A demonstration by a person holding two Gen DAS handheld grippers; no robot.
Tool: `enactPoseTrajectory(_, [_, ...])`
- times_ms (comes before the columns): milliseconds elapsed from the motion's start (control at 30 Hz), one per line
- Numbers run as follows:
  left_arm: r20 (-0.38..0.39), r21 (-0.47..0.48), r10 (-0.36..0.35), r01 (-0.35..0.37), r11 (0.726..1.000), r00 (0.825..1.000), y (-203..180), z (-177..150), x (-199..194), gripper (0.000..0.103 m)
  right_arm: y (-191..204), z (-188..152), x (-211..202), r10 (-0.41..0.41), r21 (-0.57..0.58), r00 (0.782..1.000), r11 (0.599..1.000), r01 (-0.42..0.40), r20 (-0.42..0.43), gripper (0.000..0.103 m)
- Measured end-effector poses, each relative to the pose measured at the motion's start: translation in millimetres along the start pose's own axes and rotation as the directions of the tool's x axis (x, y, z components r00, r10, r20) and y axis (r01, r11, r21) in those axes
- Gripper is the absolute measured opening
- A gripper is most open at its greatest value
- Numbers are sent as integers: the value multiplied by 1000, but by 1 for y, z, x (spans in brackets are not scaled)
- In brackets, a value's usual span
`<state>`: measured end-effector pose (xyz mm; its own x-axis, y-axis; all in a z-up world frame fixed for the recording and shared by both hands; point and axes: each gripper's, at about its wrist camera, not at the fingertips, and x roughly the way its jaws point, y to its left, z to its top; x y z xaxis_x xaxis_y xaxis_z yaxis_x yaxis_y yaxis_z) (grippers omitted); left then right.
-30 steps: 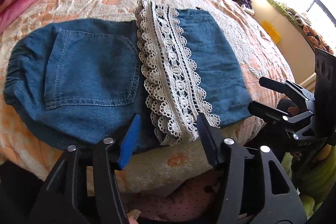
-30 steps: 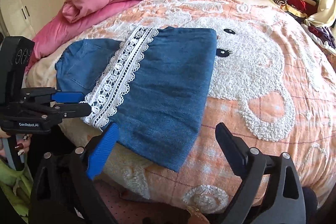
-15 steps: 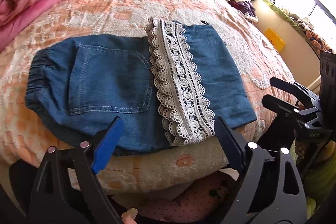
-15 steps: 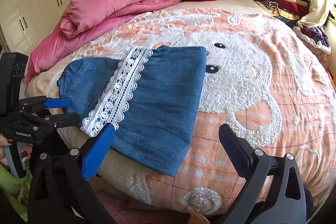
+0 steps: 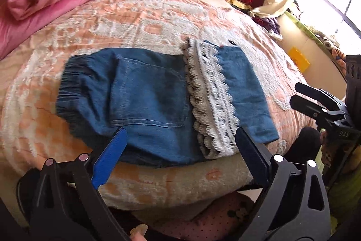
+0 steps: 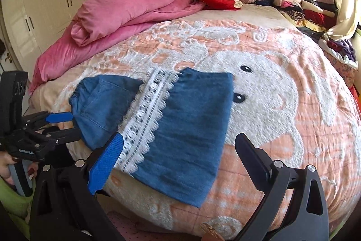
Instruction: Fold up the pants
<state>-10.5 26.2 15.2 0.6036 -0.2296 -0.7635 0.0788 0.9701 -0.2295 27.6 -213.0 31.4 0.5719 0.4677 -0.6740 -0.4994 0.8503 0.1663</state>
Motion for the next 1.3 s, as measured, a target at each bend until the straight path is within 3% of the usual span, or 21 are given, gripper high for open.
enactPoseTrajectory(367, [12,-145,10,-8,989,1000,59,-7,-11,90,45,53,24,85,-76,996,993,-87,-27,99])
enactPoseTrajectory(567, [12,-237,-20,23,971,1000,88,-14,-10,90,73,76,46,131,-120,990,983,-137,-59,99])
enactPoseTrajectory(967, [-2,-323,-98,92,942,995,106,-17,11,90,125,111,107,177,-215,969,953,-213,-171,99])
enactPoseTrajectory(1033, [-1,-327,-109,103,939,994,106,-17,14,86,134,116,118,181,-229,964,947,-223,-193,99])
enactPoseTrajectory(1200, [-13,-332,-134,122,935,991,106,-17,26,50,154,124,147,180,-266,953,933,-244,-244,99])
enactPoseTrajectory(1300, [-17,-338,-165,150,929,986,107,-16,32,34,166,125,162,179,-294,945,920,-260,-275,99])
